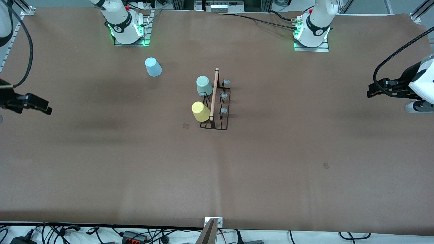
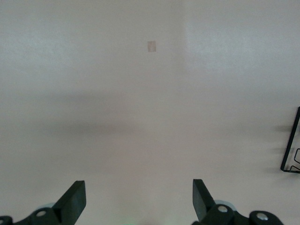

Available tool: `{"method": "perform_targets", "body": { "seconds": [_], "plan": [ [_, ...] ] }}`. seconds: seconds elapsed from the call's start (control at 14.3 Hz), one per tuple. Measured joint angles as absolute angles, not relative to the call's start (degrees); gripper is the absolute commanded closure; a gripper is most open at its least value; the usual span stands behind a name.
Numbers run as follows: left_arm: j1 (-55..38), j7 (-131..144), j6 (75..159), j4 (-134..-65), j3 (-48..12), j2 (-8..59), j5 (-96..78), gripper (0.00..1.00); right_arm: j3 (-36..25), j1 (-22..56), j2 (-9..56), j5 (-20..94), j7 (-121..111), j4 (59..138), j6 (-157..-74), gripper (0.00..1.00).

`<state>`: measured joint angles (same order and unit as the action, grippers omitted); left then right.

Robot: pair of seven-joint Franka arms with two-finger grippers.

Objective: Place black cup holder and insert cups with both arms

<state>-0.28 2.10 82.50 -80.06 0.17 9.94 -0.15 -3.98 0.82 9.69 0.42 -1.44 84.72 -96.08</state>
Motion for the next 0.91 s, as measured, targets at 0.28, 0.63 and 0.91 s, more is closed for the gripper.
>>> {"method": "perform_targets", "body": {
  "seconds": [0.28,0.63,0.91],
  "plan": [
    [-0.28,2.10,82.50,-80.07,0.17,9.95,-0.15,0.00,-3.46,0.87,1.20,-0.50,-1.48,96.51,-98.83,0.00],
    [-0.28,2.10,82.50,-80.07,0.17,9.94,-0.15,0.00,-3.46,0.87,-2.89,-0.50,-1.48,103.71,-101.53,0.00],
    [-0.28,2.11,82.50,-80.07,0.19,9.94,-0.15,0.00,-3.43,0.87,-2.92,-0.50,-1.48,103.67,-101.58,0.00]
  ]
}}
